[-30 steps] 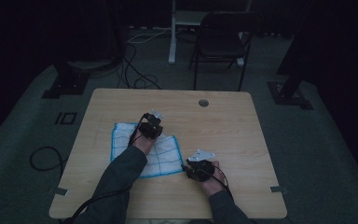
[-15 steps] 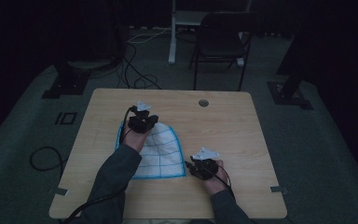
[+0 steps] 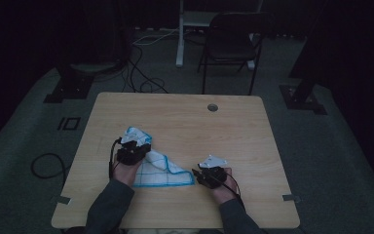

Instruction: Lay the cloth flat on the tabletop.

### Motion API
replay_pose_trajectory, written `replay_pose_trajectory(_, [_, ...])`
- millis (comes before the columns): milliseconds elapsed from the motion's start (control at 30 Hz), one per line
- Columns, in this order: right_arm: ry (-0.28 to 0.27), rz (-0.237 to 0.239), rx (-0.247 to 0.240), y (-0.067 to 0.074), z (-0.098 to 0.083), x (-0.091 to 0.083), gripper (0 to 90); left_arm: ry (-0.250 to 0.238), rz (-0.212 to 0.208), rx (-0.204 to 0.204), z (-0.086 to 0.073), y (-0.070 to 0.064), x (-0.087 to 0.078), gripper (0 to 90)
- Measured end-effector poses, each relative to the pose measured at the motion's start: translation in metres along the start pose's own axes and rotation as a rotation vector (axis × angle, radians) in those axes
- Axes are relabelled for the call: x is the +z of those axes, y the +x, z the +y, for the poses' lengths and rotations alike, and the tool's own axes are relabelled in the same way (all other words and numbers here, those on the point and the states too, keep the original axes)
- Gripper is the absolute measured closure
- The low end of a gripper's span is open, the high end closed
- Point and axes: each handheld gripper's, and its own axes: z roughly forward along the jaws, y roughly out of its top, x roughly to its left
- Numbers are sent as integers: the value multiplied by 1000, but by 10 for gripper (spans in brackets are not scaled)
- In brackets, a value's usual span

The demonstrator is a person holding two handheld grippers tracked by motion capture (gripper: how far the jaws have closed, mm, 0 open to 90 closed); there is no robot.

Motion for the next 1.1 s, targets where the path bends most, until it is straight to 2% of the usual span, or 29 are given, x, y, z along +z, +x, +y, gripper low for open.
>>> replay_pose_trajectory(200, [-9, 10, -10, 4, 4, 0, 654, 28, 30, 32, -23, -2, -10, 812])
replay_pose_trajectory(433, [-37, 37, -26, 13, 17, 2, 654, 61, 53, 20, -46, 6, -21, 758])
replay_pose_trajectory(567, [-56, 72, -24, 20, 27, 7, 653, 62, 65, 20, -55, 9, -30, 740])
replay_pose_trajectory(933, [-81, 145, -80, 52, 59, 28, 653, 44, 92, 13, -70, 12, -51, 705])
replay_pose_trajectory(1100, [-94, 176, -71, 62, 73, 40, 653, 34, 107, -2, -78, 17, -59, 705])
